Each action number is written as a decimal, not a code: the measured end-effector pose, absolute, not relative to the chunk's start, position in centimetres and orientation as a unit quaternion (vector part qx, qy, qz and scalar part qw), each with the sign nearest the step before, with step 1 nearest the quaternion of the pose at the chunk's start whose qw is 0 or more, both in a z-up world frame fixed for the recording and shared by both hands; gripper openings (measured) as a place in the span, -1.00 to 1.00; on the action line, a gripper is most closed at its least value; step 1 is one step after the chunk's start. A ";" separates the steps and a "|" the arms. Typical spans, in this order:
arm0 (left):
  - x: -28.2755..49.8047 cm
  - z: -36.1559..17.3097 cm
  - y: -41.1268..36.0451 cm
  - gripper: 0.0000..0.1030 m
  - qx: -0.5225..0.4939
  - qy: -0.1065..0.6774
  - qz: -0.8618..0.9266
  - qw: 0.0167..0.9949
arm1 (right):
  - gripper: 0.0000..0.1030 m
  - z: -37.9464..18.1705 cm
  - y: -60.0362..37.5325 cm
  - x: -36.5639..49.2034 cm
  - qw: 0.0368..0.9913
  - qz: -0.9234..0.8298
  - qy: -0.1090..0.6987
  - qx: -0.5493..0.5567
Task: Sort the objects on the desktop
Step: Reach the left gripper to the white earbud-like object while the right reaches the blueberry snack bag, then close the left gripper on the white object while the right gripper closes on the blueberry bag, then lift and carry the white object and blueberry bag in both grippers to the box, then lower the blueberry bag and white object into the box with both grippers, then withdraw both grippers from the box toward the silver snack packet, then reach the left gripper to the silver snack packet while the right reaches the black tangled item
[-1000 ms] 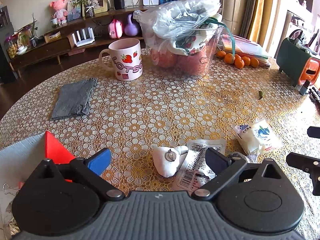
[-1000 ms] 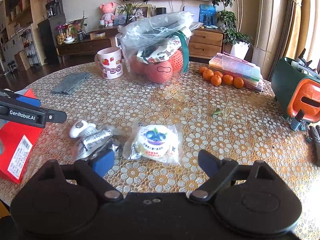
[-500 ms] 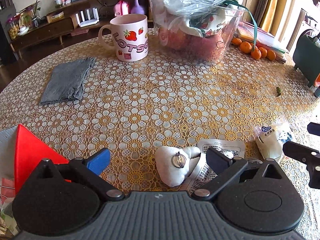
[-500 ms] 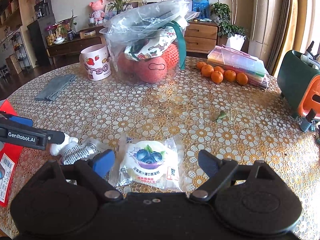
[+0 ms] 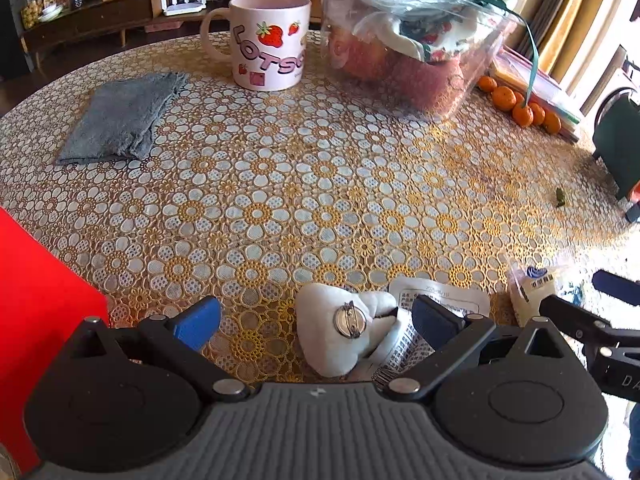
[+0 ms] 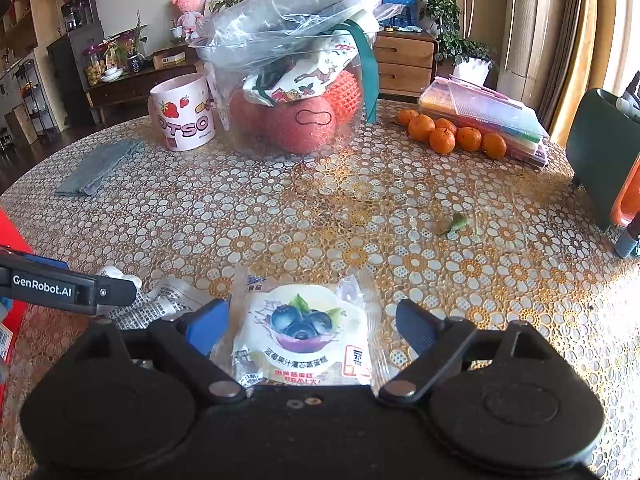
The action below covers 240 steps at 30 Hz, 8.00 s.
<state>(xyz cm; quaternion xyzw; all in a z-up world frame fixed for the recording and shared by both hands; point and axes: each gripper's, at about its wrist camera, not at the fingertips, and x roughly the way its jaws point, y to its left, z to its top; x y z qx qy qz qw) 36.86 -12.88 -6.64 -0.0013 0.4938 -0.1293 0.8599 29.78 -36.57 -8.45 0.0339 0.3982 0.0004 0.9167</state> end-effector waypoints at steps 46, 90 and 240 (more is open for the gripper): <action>34.5 -5.4 -10.7 -0.38 -0.062 0.472 -0.136 0.869 | 0.23 -8.7 -36.2 28.9 0.916 0.001 0.400 0.038; 18.6 5.1 -1.1 -0.38 -0.042 0.389 -0.184 0.902 | 0.22 3.2 -26.2 15.2 0.926 0.130 0.353 -0.003; 19.0 -1.2 -13.2 0.81 0.093 0.354 -0.243 0.898 | 0.59 -2.6 -31.9 21.4 0.925 0.088 0.370 -0.017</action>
